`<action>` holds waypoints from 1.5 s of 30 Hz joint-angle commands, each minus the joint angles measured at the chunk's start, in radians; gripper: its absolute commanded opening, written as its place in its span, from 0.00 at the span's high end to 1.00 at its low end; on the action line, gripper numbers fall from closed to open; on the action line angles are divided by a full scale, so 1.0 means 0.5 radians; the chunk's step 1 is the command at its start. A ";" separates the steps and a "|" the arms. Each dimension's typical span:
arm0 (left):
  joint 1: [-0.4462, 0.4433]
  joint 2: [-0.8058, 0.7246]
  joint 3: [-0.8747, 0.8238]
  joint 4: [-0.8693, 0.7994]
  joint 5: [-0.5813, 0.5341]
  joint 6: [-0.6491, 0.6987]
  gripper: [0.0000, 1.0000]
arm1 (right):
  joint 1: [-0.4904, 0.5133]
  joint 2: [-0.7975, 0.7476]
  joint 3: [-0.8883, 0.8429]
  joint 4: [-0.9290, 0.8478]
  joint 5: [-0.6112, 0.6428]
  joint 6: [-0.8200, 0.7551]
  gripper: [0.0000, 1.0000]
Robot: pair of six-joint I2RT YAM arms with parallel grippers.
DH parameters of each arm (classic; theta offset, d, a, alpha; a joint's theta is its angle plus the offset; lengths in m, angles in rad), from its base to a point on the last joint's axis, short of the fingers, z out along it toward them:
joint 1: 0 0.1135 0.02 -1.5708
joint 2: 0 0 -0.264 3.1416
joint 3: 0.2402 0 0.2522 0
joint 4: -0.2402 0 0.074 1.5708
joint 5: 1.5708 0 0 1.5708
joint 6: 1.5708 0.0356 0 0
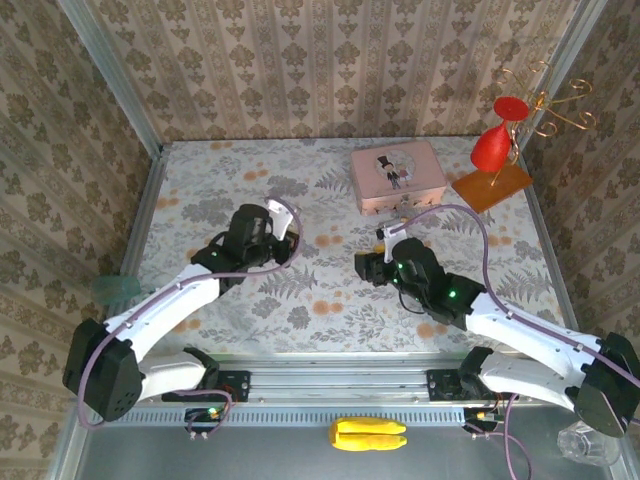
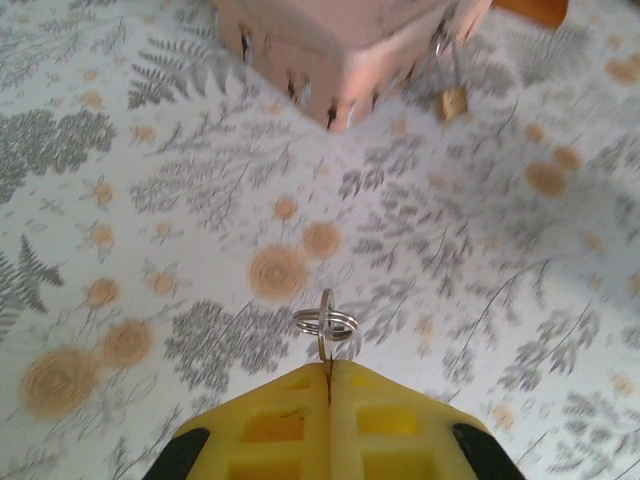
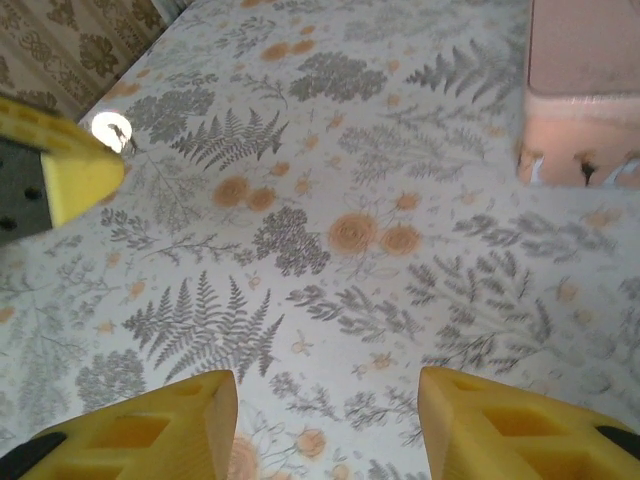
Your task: Unlock a padlock with a key
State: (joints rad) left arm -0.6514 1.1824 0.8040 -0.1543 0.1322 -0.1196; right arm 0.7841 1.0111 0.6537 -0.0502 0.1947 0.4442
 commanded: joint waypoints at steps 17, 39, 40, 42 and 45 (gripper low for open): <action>-0.220 0.222 -0.314 1.419 0.058 1.914 1.00 | 0.009 -0.117 -0.043 -0.071 -0.212 1.915 0.53; -0.375 0.217 -0.476 1.389 0.555 2.350 1.00 | 0.158 -0.072 -0.142 0.395 -0.048 2.414 0.66; -0.383 0.221 -0.485 1.412 0.547 2.350 1.00 | 0.166 -0.052 -0.139 0.393 -0.049 2.440 0.67; -0.391 0.228 -0.494 1.446 0.531 2.352 1.00 | 0.174 -0.015 -0.121 0.343 -0.049 2.498 0.67; -0.406 0.232 -0.494 1.448 0.510 2.369 1.00 | 0.177 0.015 -0.117 0.338 -0.043 2.511 0.68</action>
State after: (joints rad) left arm -0.8444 1.3132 0.5686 0.5343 0.3672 1.0351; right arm 0.8654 1.0107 0.5785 0.1211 0.1287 1.6569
